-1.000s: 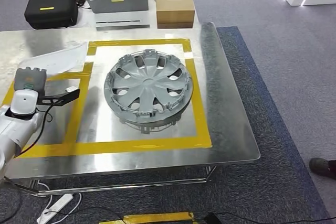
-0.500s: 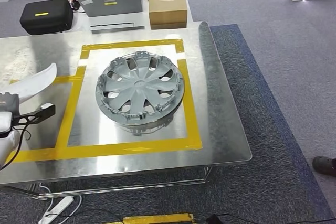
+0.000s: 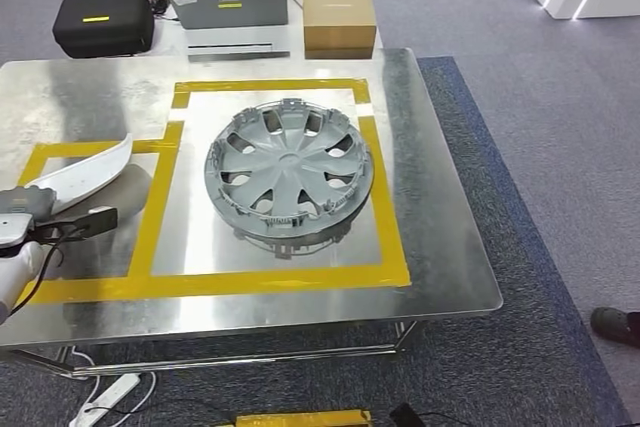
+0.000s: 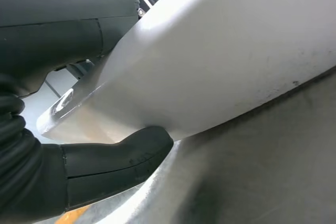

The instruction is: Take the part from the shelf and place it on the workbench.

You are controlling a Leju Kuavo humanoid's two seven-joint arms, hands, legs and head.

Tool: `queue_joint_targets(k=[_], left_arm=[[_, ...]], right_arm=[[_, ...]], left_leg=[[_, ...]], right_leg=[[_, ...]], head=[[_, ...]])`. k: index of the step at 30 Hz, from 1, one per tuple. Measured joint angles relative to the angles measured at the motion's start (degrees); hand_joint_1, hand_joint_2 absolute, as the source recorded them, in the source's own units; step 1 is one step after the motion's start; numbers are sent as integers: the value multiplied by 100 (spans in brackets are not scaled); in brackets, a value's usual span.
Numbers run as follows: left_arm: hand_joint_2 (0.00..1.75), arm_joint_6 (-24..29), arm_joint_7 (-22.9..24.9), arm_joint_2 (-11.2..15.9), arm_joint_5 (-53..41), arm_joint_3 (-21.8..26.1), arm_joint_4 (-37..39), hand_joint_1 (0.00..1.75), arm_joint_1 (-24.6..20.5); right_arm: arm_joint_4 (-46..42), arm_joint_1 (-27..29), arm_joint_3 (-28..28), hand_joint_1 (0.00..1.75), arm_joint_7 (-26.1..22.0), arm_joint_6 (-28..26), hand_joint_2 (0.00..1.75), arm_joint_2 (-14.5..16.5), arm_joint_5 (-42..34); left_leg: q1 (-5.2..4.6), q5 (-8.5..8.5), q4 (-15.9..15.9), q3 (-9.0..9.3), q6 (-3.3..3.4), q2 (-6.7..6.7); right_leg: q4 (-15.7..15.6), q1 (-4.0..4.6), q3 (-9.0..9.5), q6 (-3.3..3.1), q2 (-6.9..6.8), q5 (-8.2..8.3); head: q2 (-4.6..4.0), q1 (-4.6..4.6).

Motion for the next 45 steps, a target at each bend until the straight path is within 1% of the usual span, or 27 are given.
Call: queue_joint_targets(k=[1,2,3,5,6,7,9,11,13,15,16,17,24,26,28,30,31,32,34,35,36,37,39,40,41,42,45], left_arm=[[175,-2,0,-7,-1,4,0,175,0],[175,-7,0,-9,-1,7,1,175,0],[175,-13,0,-10,-1,10,1,175,0],[175,-24,0,-10,-1,16,2,87,0],[175,-25,0,-9,-9,18,3,44,1],[175,-12,1,-8,-25,20,7,0,8],[175,46,12,-8,-60,22,13,0,37],[175,141,18,-8,-66,31,15,0,60],[175,219,3,-4,-62,42,15,0,57],[175,249,-23,-4,-58,45,18,0,57],[175,251,-32,-6,-55,45,20,0,62],[175,250,-37,-7,-53,45,21,0,65],[175,245,-42,-10,-54,48,26,0,67],[175,262,-74,-10,-107,46,24,0,-6],[175,298,-149,-10,-179,45,17,0,-135],[175,314,-195,-9,-210,45,13,0,-218],[175,315,-199,-10,-216,45,13,0,-242],[175,315,-203,-13,-224,45,13,0,-262],[175,324,-214,-25,-228,44,13,0,-282],[175,351,-237,-31,-220,43,13,0,-282],[175,413,-285,-39,-188,44,9,0,-282],[175,507,-358,-48,-129,47,-3,0,-282],[175,750,-566,-71,51,70,-66,0,-296],[175,872,-691,-84,161,97,-120,0,-310],[175,990,-827,-100,296,135,-188,0,-324],[175,1105,-984,-117,491,185,-284,0,-327],[175,1417,-1487,-191,1403,399,-793,0,-191]], right_arm=[[0,3,0,0,2,2,175,0,0],[0,6,0,0,2,4,175,0,0],[0,7,0,0,3,4,175,-1,0],[-1,-1,0,0,3,5,87,-7,0],[-1,-7,0,0,3,5,44,-10,-1],[-1,-10,0,0,3,5,0,-13,-2],[0,-6,0,0,9,8,0,-14,-12],[-1,-4,0,0,17,11,0,-15,-23],[-2,-10,0,0,17,13,0,-15,-28],[-2,-8,0,0,15,15,0,-15,-34],[-2,-6,0,0,14,16,0,-15,-36],[-2,-4,0,0,14,16,0,-15,-37],[0,0,0,0,12,16,0,-15,-37],[0,-3,1,0,8,25,0,-16,-42],[0,-3,2,0,3,39,0,-17,-53],[-1,-2,2,0,0,46,0,-17,-59],[-2,-4,2,0,-1,46,0,-17,-60],[-2,-7,2,0,-2,47,0,-17,-60],[-2,-1,2,0,-6,50,0,-17,-63],[-1,7,2,0,-8,52,0,-17,-67],[-1,16,2,0,-8,54,0,-17,-72],[-1,22,1,0,-10,55,0,-17,-78],[-2,22,0,0,-22,50,0,-20,-95],[-2,18,0,0,-33,43,0,-23,-107],[-2,16,0,0,-47,29,0,-26,-121],[-2,19,0,0,-60,11,0,-29,-135],[-1,59,-3,0,-84,-45,0,-31,-176]], left_leg=[[-9,3,1,-5,5,0],[-16,6,2,-7,6,0],[-22,7,3,-5,4,0],[-37,9,9,-6,-13,-1],[-47,15,14,-15,-36,-2],[-52,25,14,-26,-66,-3],[-45,54,0,-40,-134,-5],[-23,-9,67,-75,-196,-5],[-6,-299,533,-277,-258,-3],[2,-636,1252,-597,-304,-2],[4,-729,1490,-706,-316,-1],[5,-766,1605,-759,-321,-2],[14,-740,1712,-812,-329,-1],[24,-334,949,-456,-303,-2],[15,14,121,-80,-228,-7],[15,1,19,-40,-139,-3],[24,8,4,-33,-101,1],[32,13,-10,-27,-67,7],[25,7,-9,-28,-32,12],[20,5,-8,-28,-28,12],[14,4,-7,-25,-27,10],[8,2,-5,-20,-27,6],[1,-7,-3,-4,-37,-3],[-13,-15,6,-6,-52,-9],[-21,-17,12,-15,-75,-16],[-26,-13,14,-28,-100,-21],[-17,-28,21,-38,-188,-19]], right_leg=[[198,2,-98,-3,0,-37],[170,4,-82,-14,0,36],[-91,7,54,-34,0,200],[-915,19,495,-88,-1,538],[-1229,25,667,-108,-2,627],[-1407,34,765,-124,-1,658],[-1478,47,797,-154,0,672],[-1516,34,804,-218,-8,714],[-1546,14,813,-272,-17,739],[-1546,14,810,-289,-19,735],[-1545,14,809,-292,-19,733],[-1544,14,808,-292,-19,733],[-1542,14,810,-291,-18,732],[-1516,22,813,-246,-15,705],[-1495,36,801,-163,-15,678],[-1453,42,748,-90,-19,627],[-1320,40,677,-64,-20,536],[-1048,38,538,-44,-21,385],[-234,33,137,-25,-22,37],[100,32,-41,-22,-22,-56],[227,33,-125,-26,-22,-34],[112,33,-92,-39,-22,101],[-644,40,243,-90,-22,527],[-1029,45,441,-119,-21,671],[-1290,51,574,-141,-18,744],[-1416,58,640,-157,-12,754],[-1476,50,671,-210,3,764]], head=[[0,-1],[0,-1],[0,-2],[0,-1],[0,-5],[0,-8],[0,-11],[0,-17],[0,-32],[0,-39],[0,-39],[0,-40],[0,-38],[0,-35],[0,-34],[0,-34],[0,-24],[0,-15],[0,4],[0,5],[0,6],[0,6],[0,7],[0,6],[0,3],[0,1],[0,-2]])
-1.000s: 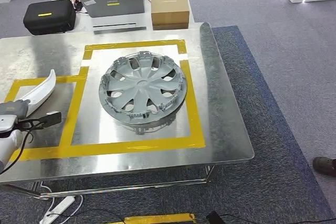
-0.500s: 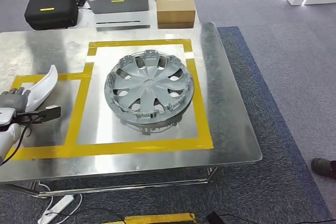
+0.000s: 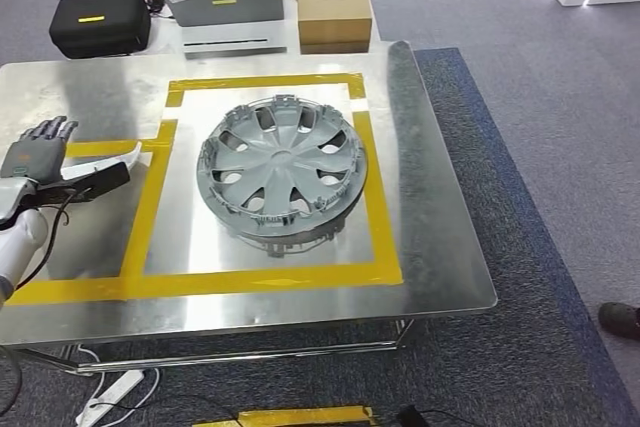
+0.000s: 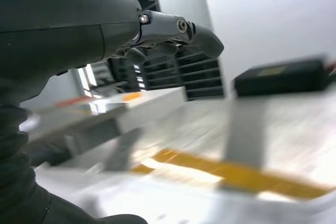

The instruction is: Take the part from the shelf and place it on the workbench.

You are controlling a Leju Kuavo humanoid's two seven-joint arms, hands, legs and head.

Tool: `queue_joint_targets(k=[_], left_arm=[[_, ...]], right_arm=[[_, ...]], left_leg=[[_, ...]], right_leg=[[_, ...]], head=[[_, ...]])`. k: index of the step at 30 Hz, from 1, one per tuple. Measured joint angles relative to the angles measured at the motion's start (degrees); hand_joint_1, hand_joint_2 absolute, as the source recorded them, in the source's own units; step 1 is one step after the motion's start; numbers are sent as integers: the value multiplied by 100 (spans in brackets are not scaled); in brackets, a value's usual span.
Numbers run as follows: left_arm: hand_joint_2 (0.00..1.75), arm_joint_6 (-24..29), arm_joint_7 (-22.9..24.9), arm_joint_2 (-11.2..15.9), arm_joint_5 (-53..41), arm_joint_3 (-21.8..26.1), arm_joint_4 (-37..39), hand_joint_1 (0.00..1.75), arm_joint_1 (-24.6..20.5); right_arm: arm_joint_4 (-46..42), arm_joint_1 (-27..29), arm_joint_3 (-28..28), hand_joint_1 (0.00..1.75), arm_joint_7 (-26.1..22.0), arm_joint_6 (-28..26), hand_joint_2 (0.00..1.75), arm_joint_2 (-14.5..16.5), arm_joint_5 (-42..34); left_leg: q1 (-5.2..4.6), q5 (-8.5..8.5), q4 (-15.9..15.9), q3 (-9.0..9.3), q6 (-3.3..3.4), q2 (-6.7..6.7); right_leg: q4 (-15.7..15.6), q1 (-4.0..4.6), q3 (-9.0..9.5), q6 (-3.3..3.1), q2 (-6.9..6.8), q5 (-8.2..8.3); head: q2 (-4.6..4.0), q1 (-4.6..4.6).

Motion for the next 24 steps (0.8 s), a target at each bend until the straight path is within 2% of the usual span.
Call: queue_joint_targets(k=[2,4,5,6,7,8,10,11,12,14,16,17,20,21,22,23,24], left_arm=[[175,142,-318,-101,880,211,-561,0,236],[175,156,-716,-307,2113,483,-1298,0,670],[175,78,-964,-463,2879,624,-1740,0,983],[175,-49,-1227,-638,3692,760,-2216,0,1345],[175,-186,-1463,-830,4432,872,-2685,0,1719],[175,-327,-1668,-1008,5076,957,-3148,0,2079],[175,-568,-1946,-1315,5964,1081,-3913,0,2650],[131,-695,-2053,-1460,6317,1136,-4248,0,2866],[87,-821,-2140,-1606,6644,1181,-4550,0,3058],[0,-1033,-2242,-1909,7182,1234,-5114,0,3438],[0,-1147,-2255,-2180,7502,1241,-5601,0,3765],[0,-1157,-2226,-2303,7607,1242,-5804,0,3887],[0,-866,-1967,-2629,7840,1244,-6195,0,4176],[0,-653,-1833,-2736,7897,1239,-6273,0,4267],[0,-419,-1671,-2837,7965,1224,-6338,0,4351],[0,-218,-1508,-2930,8052,1198,-6387,0,4427],[0,-92,-1384,-3001,8162,1157,-6427,0,4491]], right_arm=[[0,23,-2,0,-8,-41,0,0,-26],[0,57,-2,0,-22,-82,0,0,-51],[1,82,-4,0,-33,-102,0,0,-61],[1,108,-7,0,-48,-123,0,0,-67],[1,132,-11,0,-62,-143,0,0,-70],[1,151,-16,0,-76,-160,0,1,-70],[1,182,-24,0,-95,-182,0,2,-68],[1,195,-27,0,-100,-191,0,2,-66],[1,208,-31,0,-103,-200,0,1,-65],[2,229,-34,0,-104,-222,0,1,-67],[3,246,-37,0,-104,-258,0,1,-77],[3,250,-39,0,-104,-278,0,0,-84],[3,289,-63,0,-83,-347,0,0,-133],[3,315,-78,0,-61,-374,0,0,-156],[4,340,-98,0,-29,-403,0,0,-178],[6,358,-120,0,1,-428,0,0,-195],[7,366,-142,0,27,-449,0,0,-208]], left_leg=[[4,-206,287,-107,-58,11],[7,-563,1006,-423,-97,17],[8,-687,1347,-580,-107,18],[11,-715,1537,-668,-108,18],[14,-626,1497,-650,-100,19],[16,-445,1232,-524,-84,20],[2,-100,468,-161,-29,27],[-12,-23,189,-29,2,27],[-28,-18,51,33,31,23],[-41,-44,4,49,90,4],[-19,-26,-39,76,163,2],[-4,-16,-62,89,198,6],[-1,-18,-69,95,247,16],[-2,-20,-68,96,249,14],[-1,-21,-67,98,250,9],[0,-22,-66,102,247,3],[2,-26,-61,107,240,-3]], right_leg=[[-39,-27,29,-54,5,24],[-44,-30,45,-80,16,19],[-43,-32,54,-85,23,11],[-43,-33,66,-86,32,2],[-40,-34,80,-83,44,-10],[-35,-35,96,-76,59,-25],[-15,-23,113,-39,89,-61],[-6,-16,110,-13,96,-76],[-2,-10,105,18,95,-87],[-17,-9,112,84,77,-96],[62,-12,77,151,52,-190],[250,-14,-11,179,41,-318],[1323,-40,-513,237,20,-829],[1560,-47,-626,250,19,-887],[1579,-52,-637,259,17,-834],[1367,-59,-536,262,15,-680],[978,-67,-341,261,12,-475]], head=[[0,-26],[0,-49],[0,-48],[0,-50],[0,-50],[0,-49],[0,-51],[0,-52],[0,-49],[0,-43],[0,-35],[0,-22],[0,6],[0,5],[0,8],[0,8],[0,8]])
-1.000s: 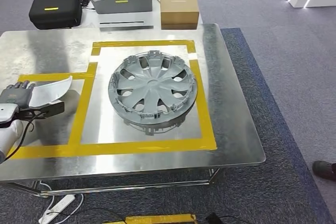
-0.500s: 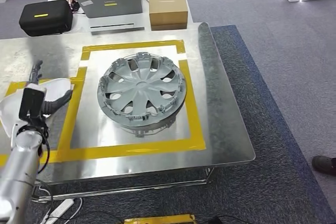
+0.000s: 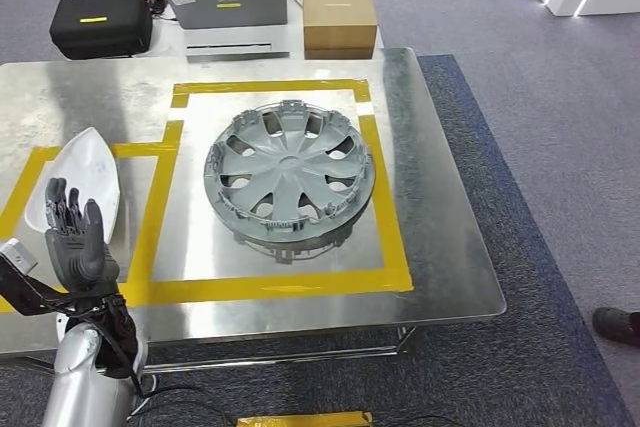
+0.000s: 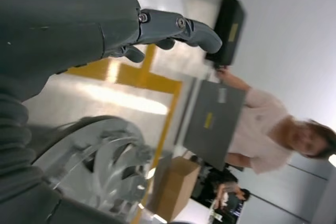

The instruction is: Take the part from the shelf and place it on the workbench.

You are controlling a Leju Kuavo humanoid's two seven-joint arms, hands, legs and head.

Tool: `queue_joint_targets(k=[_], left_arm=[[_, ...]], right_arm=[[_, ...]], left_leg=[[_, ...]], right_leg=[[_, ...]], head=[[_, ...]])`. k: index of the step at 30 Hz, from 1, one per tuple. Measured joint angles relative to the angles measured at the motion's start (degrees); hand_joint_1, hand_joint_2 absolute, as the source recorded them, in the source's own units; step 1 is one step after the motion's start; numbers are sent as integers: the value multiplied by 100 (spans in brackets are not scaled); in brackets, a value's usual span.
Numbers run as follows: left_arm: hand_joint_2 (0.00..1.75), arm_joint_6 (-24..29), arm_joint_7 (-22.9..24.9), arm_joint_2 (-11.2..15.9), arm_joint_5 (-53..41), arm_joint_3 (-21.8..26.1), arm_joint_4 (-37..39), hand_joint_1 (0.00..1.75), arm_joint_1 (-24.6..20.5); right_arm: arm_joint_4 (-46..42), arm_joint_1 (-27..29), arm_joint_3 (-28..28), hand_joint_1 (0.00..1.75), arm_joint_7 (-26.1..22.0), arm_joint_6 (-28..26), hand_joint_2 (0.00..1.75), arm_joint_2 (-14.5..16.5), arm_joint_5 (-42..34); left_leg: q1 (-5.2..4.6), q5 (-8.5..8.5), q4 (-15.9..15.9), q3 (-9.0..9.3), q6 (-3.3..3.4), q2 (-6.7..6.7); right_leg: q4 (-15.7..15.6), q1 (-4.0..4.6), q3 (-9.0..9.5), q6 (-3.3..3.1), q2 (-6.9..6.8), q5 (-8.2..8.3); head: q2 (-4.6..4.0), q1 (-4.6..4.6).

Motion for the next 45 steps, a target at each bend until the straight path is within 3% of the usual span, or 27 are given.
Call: queue_joint_targets(k=[2,3,7,9,11,12,13,14,16,17,19,22,24,26,27,28,29,32,34,36,38,39,42,43,44,45], left_arm=[[0,50,64,-82,197,-133,-97,0,116],[0,24,23,-104,260,-225,-157,0,169],[0,-136,-162,-139,278,-533,-369,0,326],[0,-303,-458,-105,-17,-712,-479,0,367],[0,-430,-839,-53,-421,-958,-577,0,417],[0,-502,-924,-36,-491,-1078,-618,0,459],[0,-640,-927,-25,-414,-1194,-654,0,514],[0,-837,-886,-21,-215,-1298,-680,0,583],[0,-1287,-838,-37,220,-1490,-723,0,733],[0,-1474,-846,-58,385,-1576,-743,0,798],[0,-1856,-902,-95,678,-1712,-779,0,897],[0,-2470,-1094,-127,975,-1825,-836,0,988],[0,-2623,-1142,-158,1015,-1861,-867,0,999],[0,-2752,-1149,-169,1013,-1889,-878,0,1010],[0,-2861,-1162,-168,978,-1910,-878,0,1018],[0,-2991,-1198,-166,899,-1932,-878,0,1022],[0,-3105,-1251,-165,781,-1954,-878,0,1025],[0,-3291,-1422,-166,384,-1999,-878,0,1024],[0,-3354,-1454,-163,258,-2038,-876,0,1020],[0,-3407,-1455,-157,213,-2084,-872,0,1017],[0,-3450,-1453,-151,187,-2111,-868,0,1007],[0,-3463,-1451,-147,174,-2119,-865,0,1001],[0,-3473,-1444,-127,155,-2130,-839,0,995],[0,-3473,-1440,-118,151,-2131,-828,0,996],[0,-3472,-1432,-110,145,-2132,-817,0,996],[0,-3470,-1417,-104,136,-2133,-807,0,995]], right_arm=[[1,-6,-31,0,22,-26,0,0,-15],[1,-7,-38,0,24,-30,0,0,-19],[1,16,-76,0,12,-29,0,0,-37],[2,18,-89,0,-25,-15,0,0,-29],[3,24,-103,0,-64,8,0,0,-18],[3,29,-112,0,-73,14,0,0,-17],[3,32,-125,0,-77,19,0,0,-20],[3,34,-138,0,-79,22,0,0,-25],[3,37,-160,0,-82,30,0,2,-29],[3,40,-167,0,-84,33,0,3,-26],[3,43,-172,0,-103,50,0,6,3],[3,37,-170,0,-154,83,0,4,64],[3,27,-170,0,-167,84,0,2,74],[3,27,-170,0,-182,85,0,2,78],[3,33,-170,0,-196,85,0,2,81],[3,39,-170,0,-212,83,0,2,90],[3,41,-170,0,-224,82,0,2,102],[3,15,-170,0,-236,80,0,-2,138],[3,-6,-169,0,-235,82,0,-3,148],[3,-7,-170,0,-230,88,0,-5,152],[3,-4,-171,0,-226,97,0,-8,152],[3,-7,-171,0,-226,104,0,-9,151],[3,-4,-170,0,-226,119,0,-9,147],[3,0,-170,0,-225,123,0,-10,145],[3,1,-170,0,-225,126,0,-11,142],[3,1,-170,0,-225,130,0,-13,139]], left_leg=[[-22,-17,23,-4,-44,-9],[-33,-19,34,-8,-75,-11],[-13,-74,101,-25,-196,-11],[-1,-366,528,-195,-254,0],[2,-747,1296,-515,-286,6],[2,-837,1578,-630,-290,7],[2,-812,1662,-655,-285,8],[1,-675,1506,-568,-271,9],[-8,-291,748,-184,-213,11],[-19,-175,388,-8,-182,13],[-45,-143,71,131,-135,14],[-34,-118,-5,143,-51,12],[-6,-83,-59,163,10,21],[-9,-77,-60,153,29,26],[-11,-77,-59,148,30,27],[-12,-77,-58,148,30,25],[-12,-77,-56,152,30,22],[-25,-97,-38,169,-8,15],[-50,-100,-18,154,-68,13],[-51,-91,-12,145,-123,12],[-37,-206,117,101,-178,13],[-31,-351,330,15,-208,15],[-18,-881,1438,-461,-255,18],[-18,-918,1644,-547,-254,18],[-18,-833,1615,-525,-242,18],[-21,-645,1352,-394,-217,18]], right_leg=[[-758,-3,395,-22,4,259],[-953,1,507,-43,9,301],[-1029,9,565,-161,12,333],[-1043,-7,571,-220,-9,347],[-1041,-3,572,-245,-33,340],[-1039,-2,575,-250,-41,337],[-1038,-1,581,-251,-45,334],[-1037,0,591,-250,-43,331],[-1036,3,615,-232,-34,320],[-1029,13,617,-214,-30,310],[-1026,24,603,-157,-38,304],[-1013,16,575,-57,-54,267],[-654,11,400,-9,-52,32],[111,8,38,29,-50,-326],[445,5,-127,44,-50,-433],[585,5,-201,52,-51,-428],[494,4,-163,54,-51,-311],[-650,-1,405,26,-49,230],[-1047,8,616,-26,-38,314],[-1060,17,626,-93,-31,314],[-1071,3,629,-165,-38,332],[-1080,-7,631,-198,-44,340],[-1080,-1,625,-238,-60,337],[-1079,5,626,-240,-62,335],[-1079,11,631,-241,-60,334],[-1078,18,642,-241,-55,333]], head=[[0,-5],[0,-8],[0,-21],[0,-44],[0,-57],[0,-56],[0,-57],[0,-57],[0,-57],[0,-56],[0,-51],[0,-44],[1,-13],[1,15],[0,18],[0,19],[0,21],[0,23],[0,16],[0,11],[0,-4],[0,-16],[0,-40],[0,-42],[0,-42],[0,-42]])
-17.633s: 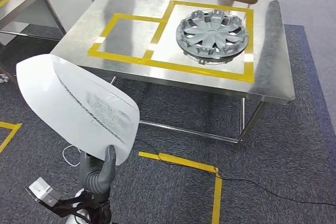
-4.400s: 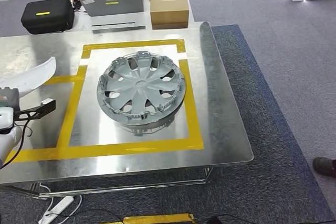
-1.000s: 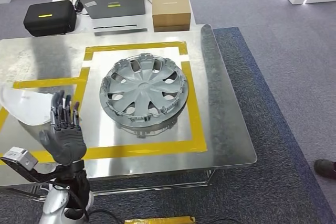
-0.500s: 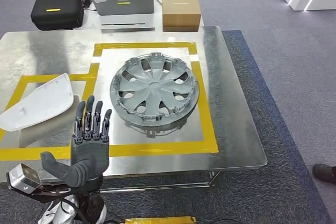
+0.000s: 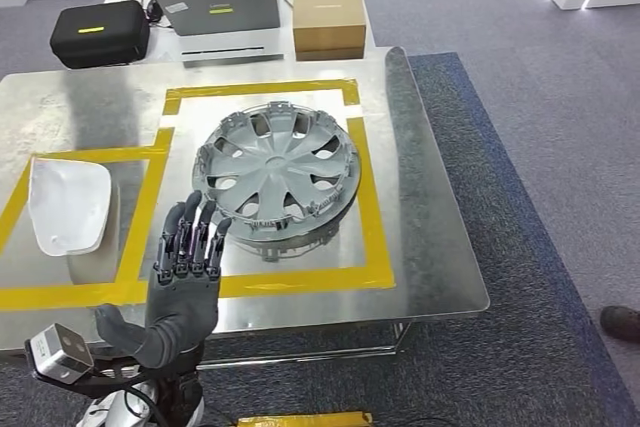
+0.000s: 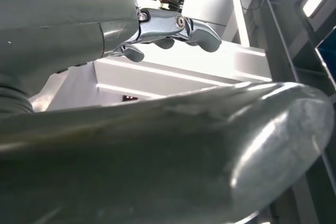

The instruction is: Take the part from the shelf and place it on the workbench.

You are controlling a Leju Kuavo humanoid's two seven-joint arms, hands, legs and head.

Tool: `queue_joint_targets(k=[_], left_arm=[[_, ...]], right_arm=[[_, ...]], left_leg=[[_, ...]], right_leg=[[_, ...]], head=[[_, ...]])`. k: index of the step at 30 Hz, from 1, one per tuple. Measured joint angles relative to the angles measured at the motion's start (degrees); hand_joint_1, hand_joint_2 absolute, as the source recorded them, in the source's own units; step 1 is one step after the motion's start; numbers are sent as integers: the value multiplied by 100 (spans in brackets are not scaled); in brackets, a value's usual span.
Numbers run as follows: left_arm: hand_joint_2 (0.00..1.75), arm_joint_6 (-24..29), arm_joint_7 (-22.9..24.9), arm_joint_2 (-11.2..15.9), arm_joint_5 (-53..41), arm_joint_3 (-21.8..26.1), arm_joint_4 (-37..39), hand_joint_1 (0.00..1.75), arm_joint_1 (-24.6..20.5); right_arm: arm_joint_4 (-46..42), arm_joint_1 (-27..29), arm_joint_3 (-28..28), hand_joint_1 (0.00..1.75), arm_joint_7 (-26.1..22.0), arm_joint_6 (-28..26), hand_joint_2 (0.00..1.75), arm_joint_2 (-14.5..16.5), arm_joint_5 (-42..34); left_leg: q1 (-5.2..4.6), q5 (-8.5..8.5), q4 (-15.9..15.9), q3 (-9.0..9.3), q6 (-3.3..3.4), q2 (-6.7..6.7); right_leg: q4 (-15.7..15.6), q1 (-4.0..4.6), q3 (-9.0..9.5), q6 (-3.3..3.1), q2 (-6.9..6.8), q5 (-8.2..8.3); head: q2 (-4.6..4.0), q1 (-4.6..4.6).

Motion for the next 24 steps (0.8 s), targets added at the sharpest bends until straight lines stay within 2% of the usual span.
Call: queue_joint_targets(k=[1,3,5,7,9,12,13,14,15,17,18,19,20,22,23,24], left_arm=[[0,4,21,3,-8,-3,7,0,-3],[87,25,71,2,-12,-8,19,0,-15],[175,43,105,1,-1,-12,33,0,-20],[175,48,116,-2,15,-17,46,0,-22],[175,55,121,-9,26,-33,56,0,-32],[175,87,136,-18,40,-55,81,0,-31],[175,98,140,-18,43,-56,93,0,-29],[175,109,142,-18,41,-56,105,0,-29],[175,122,142,-18,37,-56,116,0,-28],[175,142,142,-20,27,-57,132,0,-29],[175,149,142,-23,25,-58,136,0,-31],[175,154,142,-30,23,-60,138,0,-34],[175,159,142,-37,22,-62,139,0,-35],[175,169,142,-45,21,-65,140,0,-34],[175,173,142,-45,21,-66,141,0,-31],[175,175,142,-44,21,-65,142,0,-29]], right_arm=[[0,-1,0,0,0,1,0,0,-4],[0,-2,0,0,0,2,0,1,-14],[0,-4,0,0,-1,1,0,1,-21],[0,-5,-1,0,-3,-1,0,0,-23],[0,-5,-2,0,-4,-2,0,0,-23],[0,2,-2,0,1,-3,0,0,-22],[0,7,-2,0,4,-3,0,-1,-22],[0,12,-2,0,7,-4,0,-1,-22],[0,15,-3,0,10,-4,0,-1,-22],[0,2,-3,0,13,-4,0,0,-22],[0,-8,-3,0,15,-4,0,1,-22],[0,-17,-3,0,16,-3,0,1,-24],[0,-20,-3,0,17,-3,0,2,-26],[1,-9,-5,0,28,-2,0,1,-34],[2,-7,-8,0,34,-2,0,0,-36],[3,-10,-10,0,39,-2,0,-1,-38]], left_leg=[[-7,224,-408,197,37,0],[-33,483,-1116,528,110,2],[-56,486,-1319,599,143,-3],[-43,527,-1368,586,186,-2],[-14,587,-1423,574,247,15],[-15,645,-1434,498,294,40],[-19,665,-1433,469,297,45],[-20,686,-1430,442,292,47],[-19,706,-1427,421,282,45],[-23,740,-1411,387,242,40],[-32,758,-1401,372,213,37],[-43,780,-1388,358,179,35],[-52,805,-1379,343,147,34],[-48,837,-1359,314,85,26],[-42,770,-1312,281,54,19],[-35,607,-1180,227,23,13]], right_leg=[[0,6,12,2,5,-3],[14,29,8,26,11,-9],[25,38,-28,78,4,6],[29,33,-60,140,1,10],[248,33,-169,193,6,-202],[1295,9,-584,259,7,-801],[1548,1,-667,277,6,-880],[1591,-3,-649,288,5,-846],[1399,-10,-513,294,4,-711],[561,-23,-4,293,6,-390],[209,-21,213,274,15,-287],[-20,-19,347,252,25,-244],[-91,-11,376,228,35,-248],[-89,-14,293,150,30,-199],[-89,-20,252,99,19,-166],[-95,-27,209,45,8,-120]], head=[[0,-1],[0,1],[0,7],[0,9],[0,25],[0,55],[0,55],[0,56],[0,56],[0,58],[0,56],[0,57],[1,56],[1,57],[1,51],[0,44]])
